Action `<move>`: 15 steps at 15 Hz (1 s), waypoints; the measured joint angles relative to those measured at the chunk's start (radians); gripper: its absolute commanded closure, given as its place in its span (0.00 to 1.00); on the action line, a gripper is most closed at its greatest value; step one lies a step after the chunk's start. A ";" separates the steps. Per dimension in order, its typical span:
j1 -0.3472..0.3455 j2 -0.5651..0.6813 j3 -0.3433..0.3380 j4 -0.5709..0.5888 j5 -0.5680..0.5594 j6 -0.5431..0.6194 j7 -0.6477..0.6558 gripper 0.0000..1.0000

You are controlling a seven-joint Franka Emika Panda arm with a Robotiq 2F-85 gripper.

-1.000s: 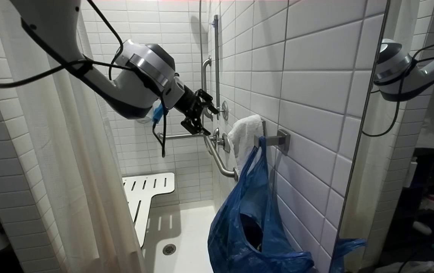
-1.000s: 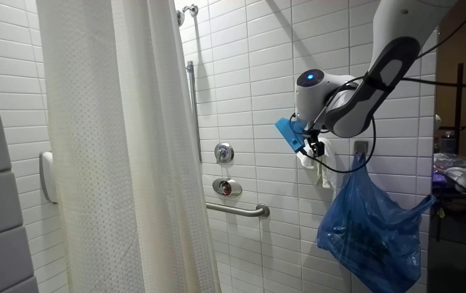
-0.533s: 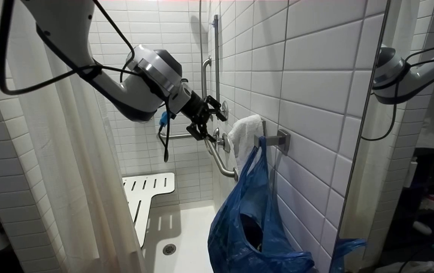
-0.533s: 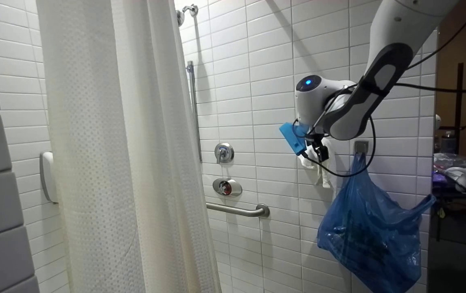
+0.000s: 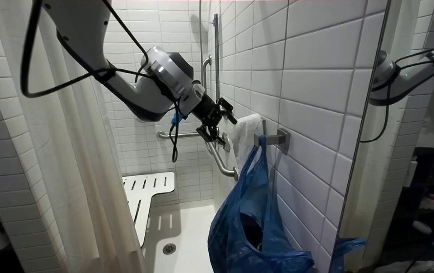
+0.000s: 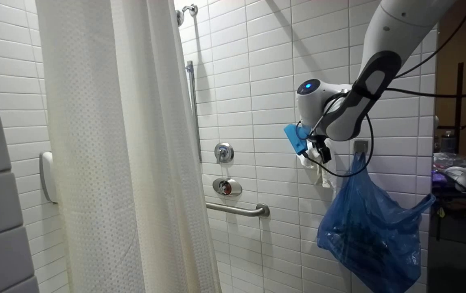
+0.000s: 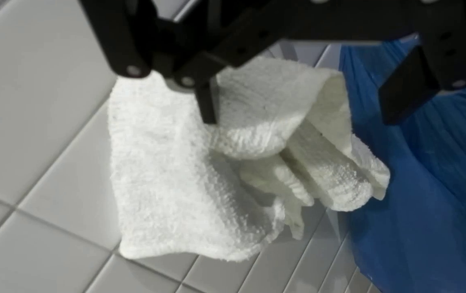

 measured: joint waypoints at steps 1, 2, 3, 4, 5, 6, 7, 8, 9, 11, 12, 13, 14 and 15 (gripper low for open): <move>0.030 0.002 -0.025 0.007 0.015 -0.011 0.000 0.00; 0.055 0.003 -0.044 0.015 0.026 -0.022 0.000 0.00; 0.075 0.004 -0.061 0.028 0.029 -0.033 0.000 0.00; 0.090 0.007 -0.079 0.049 0.029 -0.044 -0.001 0.00; 0.100 0.009 -0.095 0.072 0.028 -0.050 -0.002 0.00; 0.107 0.013 -0.108 0.093 0.024 -0.051 -0.003 0.00; 0.113 0.014 -0.119 0.111 0.010 -0.051 -0.002 0.00; 0.119 0.015 -0.129 0.127 -0.007 -0.051 -0.002 0.00; 0.125 0.015 -0.136 0.142 -0.025 -0.051 -0.002 0.00; 0.137 0.015 -0.141 0.169 -0.066 -0.051 -0.002 0.00; 0.144 0.014 -0.142 0.182 -0.088 -0.051 -0.002 0.00; 0.152 0.012 -0.142 0.193 -0.111 -0.051 -0.002 0.00; 0.162 0.009 -0.142 0.204 -0.133 -0.053 -0.002 0.00; 0.172 0.006 -0.141 0.213 -0.154 -0.056 -0.002 0.00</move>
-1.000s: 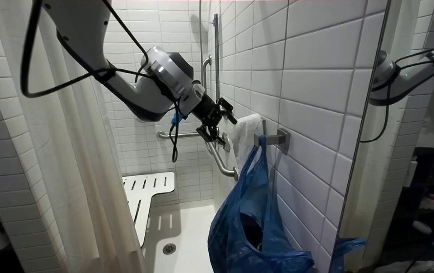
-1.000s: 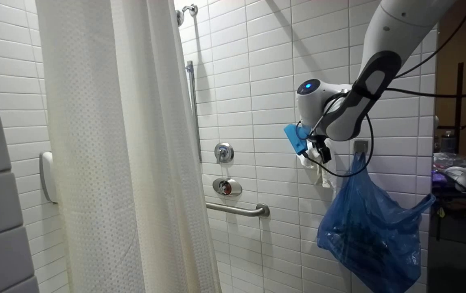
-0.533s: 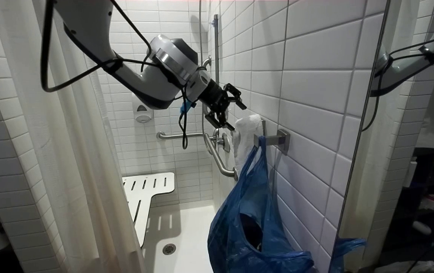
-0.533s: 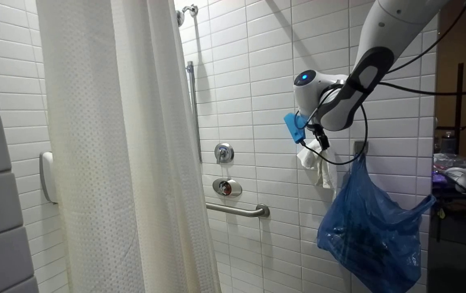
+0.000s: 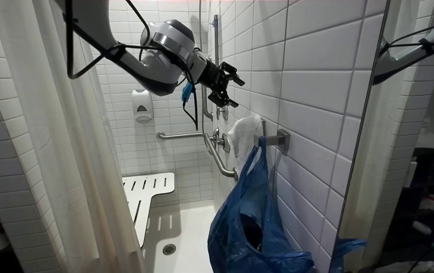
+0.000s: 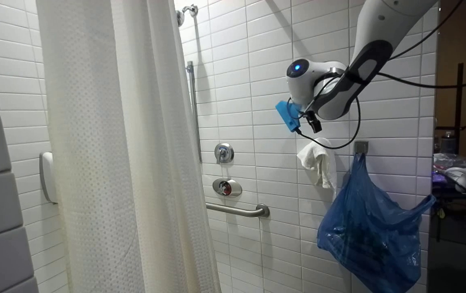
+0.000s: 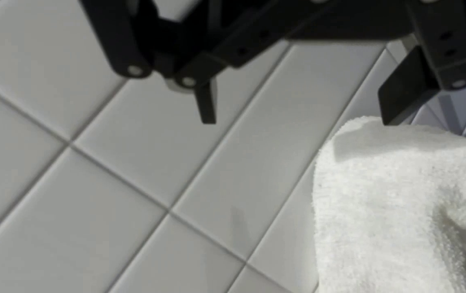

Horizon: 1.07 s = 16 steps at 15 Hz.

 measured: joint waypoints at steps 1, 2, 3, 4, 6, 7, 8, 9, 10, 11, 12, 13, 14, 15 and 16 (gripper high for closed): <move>0.010 -0.003 0.001 0.008 -0.017 -0.004 0.000 0.00; 0.021 -0.006 0.002 0.016 -0.034 -0.009 0.000 0.00; 0.031 -0.009 0.004 0.022 -0.050 -0.014 0.000 0.00; 0.040 -0.010 0.007 0.028 -0.066 -0.018 0.000 0.00; 0.055 -0.010 0.012 0.031 -0.093 -0.020 0.000 0.00; 0.061 -0.009 0.016 0.030 -0.104 -0.020 0.000 0.00; 0.065 -0.008 0.020 0.024 -0.111 -0.019 0.000 0.00; 0.070 -0.007 0.024 0.015 -0.115 -0.018 0.000 0.00; 0.074 -0.007 0.027 0.004 -0.115 -0.017 0.000 0.00; 0.078 -0.007 0.031 -0.007 -0.115 -0.015 0.000 0.00; 0.081 -0.008 0.035 -0.018 -0.115 -0.011 0.000 0.00; 0.084 -0.008 0.039 -0.029 -0.116 -0.005 0.000 0.00; 0.086 -0.010 0.042 -0.040 -0.118 0.002 0.000 0.00; 0.090 -0.013 0.042 -0.052 -0.123 0.011 0.000 0.00; 0.093 -0.018 0.041 -0.063 -0.133 0.019 0.000 0.00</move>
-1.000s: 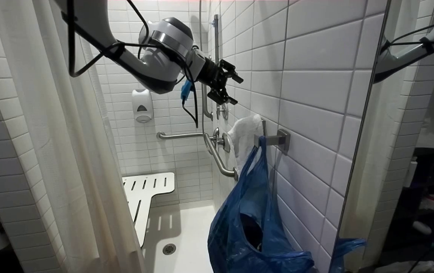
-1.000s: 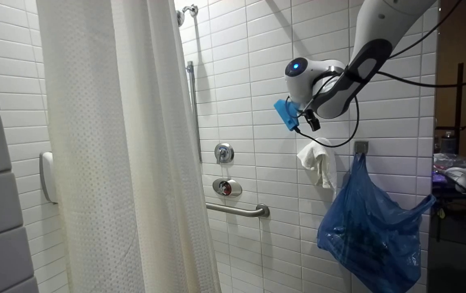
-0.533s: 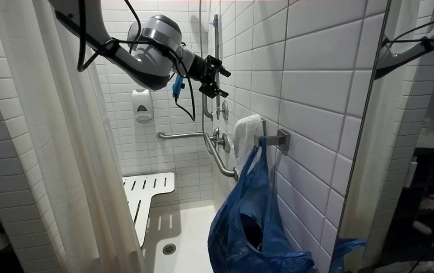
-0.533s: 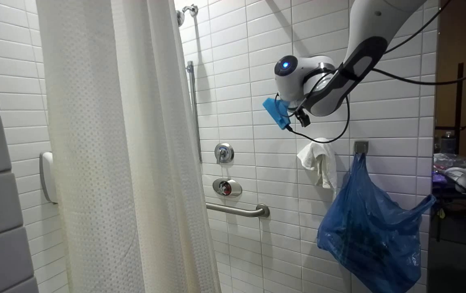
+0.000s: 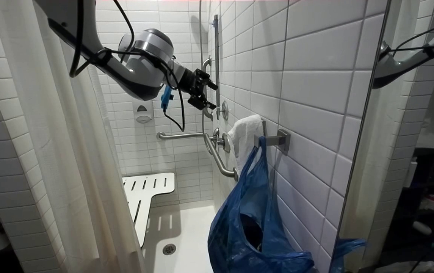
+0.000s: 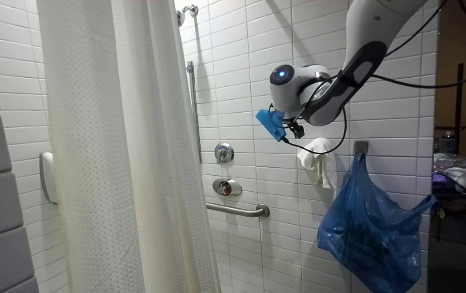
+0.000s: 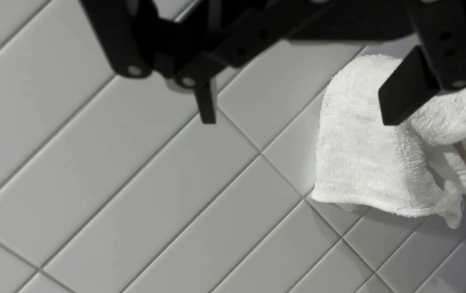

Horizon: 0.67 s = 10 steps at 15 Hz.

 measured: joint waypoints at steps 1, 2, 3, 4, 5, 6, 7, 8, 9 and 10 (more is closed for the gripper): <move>0.003 -0.007 0.000 -0.012 -0.009 0.007 0.000 0.00; 0.006 -0.015 0.000 -0.024 -0.012 0.011 0.000 0.00; 0.007 -0.022 0.000 -0.038 -0.013 0.013 0.000 0.00; 0.009 -0.029 -0.001 -0.053 -0.012 0.013 0.000 0.00; 0.009 -0.035 -0.001 -0.072 -0.012 0.013 0.000 0.00; 0.009 -0.037 -0.001 -0.088 -0.012 0.014 0.001 0.00; 0.009 -0.037 -0.001 -0.096 -0.012 0.014 0.001 0.00; 0.009 -0.035 -0.001 -0.096 -0.012 0.013 0.000 0.00; 0.009 -0.035 -0.002 -0.095 -0.012 0.013 0.000 0.00; 0.009 -0.035 -0.002 -0.094 -0.012 0.013 0.000 0.00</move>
